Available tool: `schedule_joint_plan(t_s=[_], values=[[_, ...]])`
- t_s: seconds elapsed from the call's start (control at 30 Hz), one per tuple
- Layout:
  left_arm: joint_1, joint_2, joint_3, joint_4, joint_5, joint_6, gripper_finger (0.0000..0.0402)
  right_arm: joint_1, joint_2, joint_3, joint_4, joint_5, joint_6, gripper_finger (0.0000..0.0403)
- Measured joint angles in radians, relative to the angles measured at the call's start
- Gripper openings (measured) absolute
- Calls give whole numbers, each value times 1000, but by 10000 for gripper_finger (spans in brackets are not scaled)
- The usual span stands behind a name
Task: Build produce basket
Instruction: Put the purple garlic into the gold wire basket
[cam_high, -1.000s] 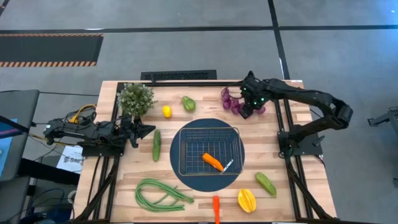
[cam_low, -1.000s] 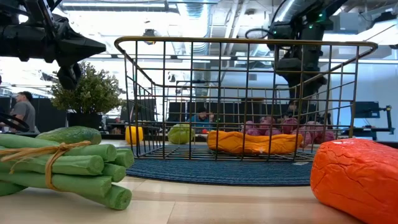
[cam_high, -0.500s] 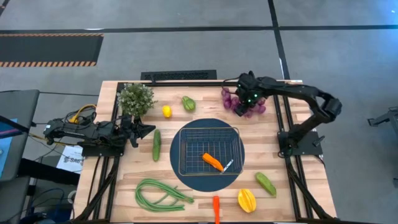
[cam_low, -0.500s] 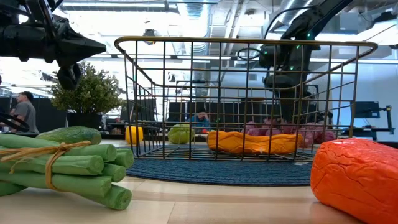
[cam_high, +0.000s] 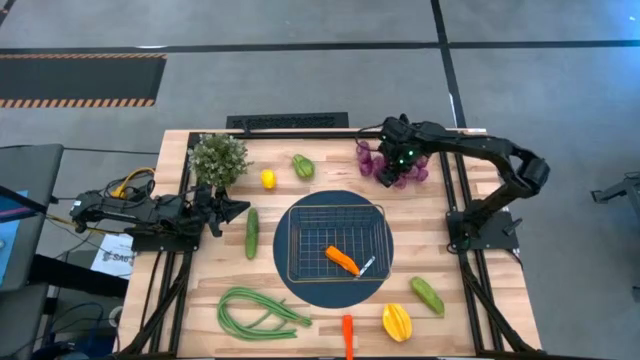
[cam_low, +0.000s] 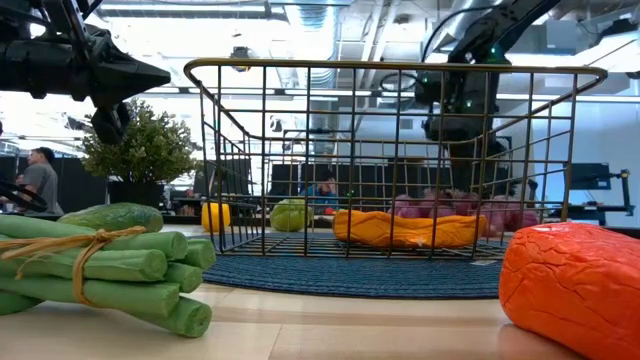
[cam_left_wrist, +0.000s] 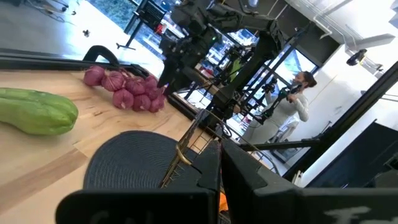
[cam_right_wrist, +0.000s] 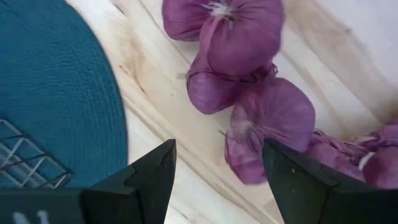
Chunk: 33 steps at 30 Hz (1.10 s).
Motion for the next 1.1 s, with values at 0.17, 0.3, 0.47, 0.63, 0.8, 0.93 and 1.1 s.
schedule_joint_plan(t_s=[0.17, 0.3, 0.47, 0.63, 0.8, 0.93, 1.1], values=[[0, 0, 0, -2, 0, 0, 0, 13, -25, 30, -62, 107, -5, 260], [0, 0, 0, -3, 0, 0, 0, 3, -12, 30, -65, 123, -10, 260], [0, 0, 0, -3, 0, 0, 0, -16, 34, 19, -33, 123, -33, 260], [0, 0, 0, -3, 0, -6, 0, -43, 96, 20, 2, 122, -49, 260], [0, 0, 0, -3, 0, -10, 0, -56, 169, 21, 17, 121, -60, 260], [0, 0, 0, -3, 0, -11, 0, -54, 219, 20, 15, 120, -55, 259], [0, 0, 0, -3, 0, -11, 0, -35, 232, 21, 18, 121, -52, 215]])
